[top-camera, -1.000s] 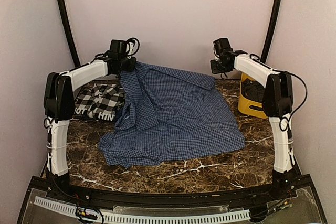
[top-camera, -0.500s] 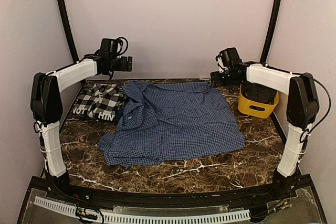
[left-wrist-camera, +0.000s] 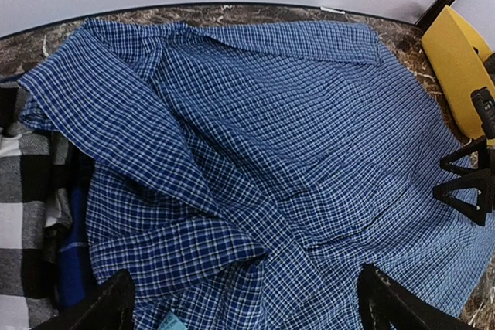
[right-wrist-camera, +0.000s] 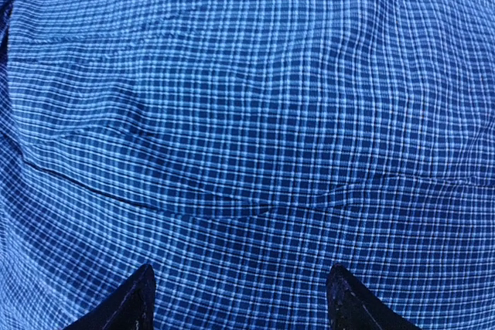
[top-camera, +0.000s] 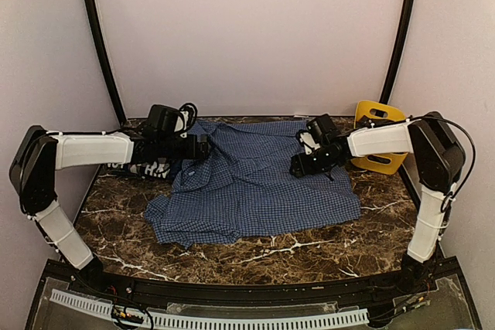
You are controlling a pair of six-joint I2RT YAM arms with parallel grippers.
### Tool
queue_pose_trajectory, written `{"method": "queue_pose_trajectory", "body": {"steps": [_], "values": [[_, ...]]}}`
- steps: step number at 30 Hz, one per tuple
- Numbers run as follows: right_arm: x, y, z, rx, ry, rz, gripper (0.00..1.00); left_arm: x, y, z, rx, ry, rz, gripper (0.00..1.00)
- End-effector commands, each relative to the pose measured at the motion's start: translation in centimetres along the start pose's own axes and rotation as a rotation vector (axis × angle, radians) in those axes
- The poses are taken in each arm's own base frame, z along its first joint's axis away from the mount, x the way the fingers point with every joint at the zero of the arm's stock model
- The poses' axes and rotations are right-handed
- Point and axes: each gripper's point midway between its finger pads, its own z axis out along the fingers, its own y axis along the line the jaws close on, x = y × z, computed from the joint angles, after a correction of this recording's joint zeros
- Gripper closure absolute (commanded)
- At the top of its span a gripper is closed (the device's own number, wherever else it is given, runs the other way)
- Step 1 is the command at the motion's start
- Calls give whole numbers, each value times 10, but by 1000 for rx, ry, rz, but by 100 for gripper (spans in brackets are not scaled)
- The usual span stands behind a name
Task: Fold and stack the long sleeve shirts
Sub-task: Flatten out the crumpled shirt at the center of the board, then smooth out the crumpled shirt at the center of the board.
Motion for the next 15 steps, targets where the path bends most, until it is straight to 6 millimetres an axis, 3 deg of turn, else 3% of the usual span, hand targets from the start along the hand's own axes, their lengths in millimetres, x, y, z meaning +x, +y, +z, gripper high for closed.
{"method": "queue_pose_trajectory", "body": {"steps": [1, 6, 9, 13, 15], "values": [[18, -10, 15, 24, 37, 40, 28, 18, -2, 17, -36, 18, 9, 1], [57, -35, 17, 105, 118, 99, 29, 41, -7, 38, -92, 87, 68, 1], [79, -48, 8, 148, 145, 130, 29, 43, 4, 41, -195, 84, 108, 2], [100, -62, -8, 204, 168, 173, 29, 50, 19, 41, -278, 107, 142, 12], [108, -69, -16, 231, 171, 188, 29, 48, 20, 42, -285, 99, 157, 26]]}}
